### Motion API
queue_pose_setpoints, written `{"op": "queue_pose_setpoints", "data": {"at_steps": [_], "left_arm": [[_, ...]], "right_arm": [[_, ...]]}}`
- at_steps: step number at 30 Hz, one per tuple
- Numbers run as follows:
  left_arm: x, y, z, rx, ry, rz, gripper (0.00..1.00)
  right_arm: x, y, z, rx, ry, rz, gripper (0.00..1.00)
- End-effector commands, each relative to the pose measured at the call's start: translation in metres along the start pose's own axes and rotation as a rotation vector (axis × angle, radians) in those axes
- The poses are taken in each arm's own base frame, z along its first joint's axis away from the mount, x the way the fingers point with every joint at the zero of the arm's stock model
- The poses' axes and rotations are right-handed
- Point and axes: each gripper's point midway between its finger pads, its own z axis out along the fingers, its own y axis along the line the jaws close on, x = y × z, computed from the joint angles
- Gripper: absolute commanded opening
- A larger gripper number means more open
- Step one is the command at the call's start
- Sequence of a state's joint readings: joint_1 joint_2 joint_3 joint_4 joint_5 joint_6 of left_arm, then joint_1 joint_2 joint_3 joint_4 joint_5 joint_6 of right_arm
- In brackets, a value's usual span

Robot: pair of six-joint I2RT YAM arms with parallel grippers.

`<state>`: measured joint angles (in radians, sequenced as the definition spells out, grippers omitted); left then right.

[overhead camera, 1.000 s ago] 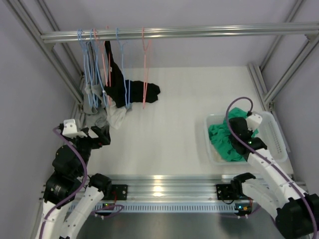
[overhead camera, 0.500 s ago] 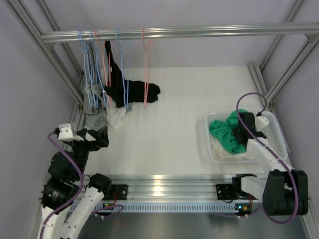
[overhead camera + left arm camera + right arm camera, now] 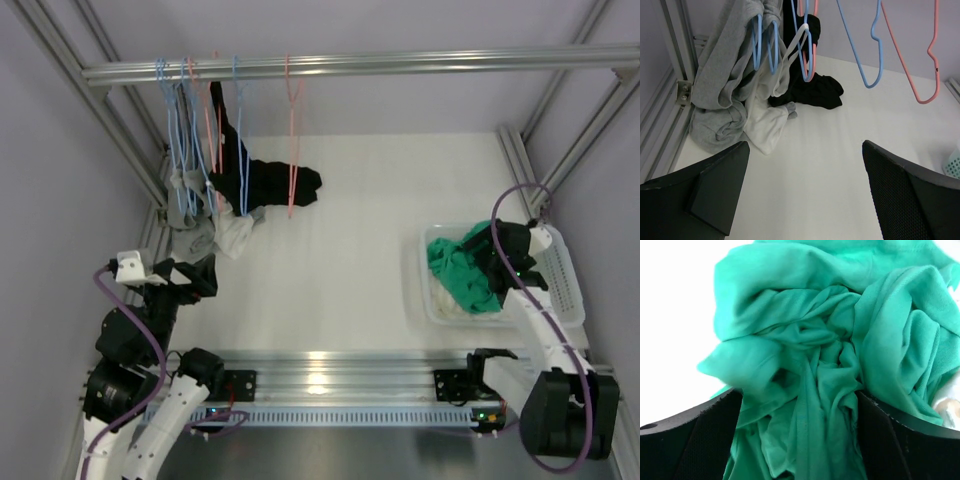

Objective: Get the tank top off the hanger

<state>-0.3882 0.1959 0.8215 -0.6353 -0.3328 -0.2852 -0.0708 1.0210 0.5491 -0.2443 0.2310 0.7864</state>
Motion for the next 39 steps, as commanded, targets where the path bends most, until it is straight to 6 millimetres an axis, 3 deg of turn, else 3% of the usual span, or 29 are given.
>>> {"op": "queue_pose_setpoints", "data": {"at_steps": [1,3,9,14,18,25,26,28,29,30,31,33,34,35,36,39], "left_arm": [[-0.009,-0.004,0.002,0.015,-0.040,-0.004,0.99],[-0.010,-0.003,0.002,0.012,-0.042,-0.005,0.99],[-0.009,-0.003,0.004,0.004,-0.037,-0.007,0.99],[-0.008,-0.003,0.006,-0.001,-0.031,-0.010,0.99],[-0.005,-0.003,0.009,-0.006,-0.013,-0.004,0.99],[0.004,0.003,0.026,-0.085,0.053,0.007,0.99],[0.004,0.003,0.028,-0.095,0.063,0.009,0.99],[0.010,0.009,0.035,-0.141,0.098,0.019,0.99],[0.011,0.011,0.037,-0.158,0.106,0.021,0.99],[0.011,0.017,0.039,-0.202,0.117,0.029,0.99],[0.011,0.021,0.040,-0.232,0.124,0.032,0.99],[0.003,0.028,0.042,-0.291,0.128,0.043,0.99],[0.003,0.029,0.040,-0.307,0.144,0.048,0.99],[0.001,0.029,0.042,-0.319,0.155,0.056,0.99],[-0.013,0.028,0.040,-0.320,0.139,0.051,0.99],[-0.021,0.029,0.036,-0.340,0.180,0.087,0.99]], "right_arm": [[0.005,-0.030,-0.019,0.092,0.027,-0.087,0.86],[-0.010,-0.018,-0.028,0.065,0.002,-0.090,0.86],[-0.022,-0.010,-0.040,0.048,-0.016,-0.094,0.89],[-0.028,-0.002,-0.043,0.020,-0.020,-0.126,0.99],[-0.059,0.002,-0.062,0.036,-0.120,-0.140,0.99],[-0.094,0.008,-0.095,0.037,-0.211,-0.215,0.99],[-0.105,0.015,-0.106,0.008,-0.246,-0.228,1.00],[-0.109,0.032,-0.120,-0.079,-0.246,-0.350,0.99],[-0.123,0.038,-0.135,-0.075,-0.300,-0.371,0.99],[-0.111,0.059,-0.146,-0.148,-0.291,-0.467,0.99],[-0.109,0.068,-0.153,-0.178,-0.294,-0.525,0.99],[-0.115,0.087,-0.177,-0.241,-0.321,-0.640,0.99],[-0.114,0.082,-0.182,-0.213,-0.299,-0.672,1.00],[-0.131,0.084,-0.200,-0.203,-0.343,-0.661,0.99],[-0.135,0.086,-0.210,-0.220,-0.354,-0.670,0.99],[-0.146,0.082,-0.244,-0.293,-0.406,-0.681,0.99]]}}
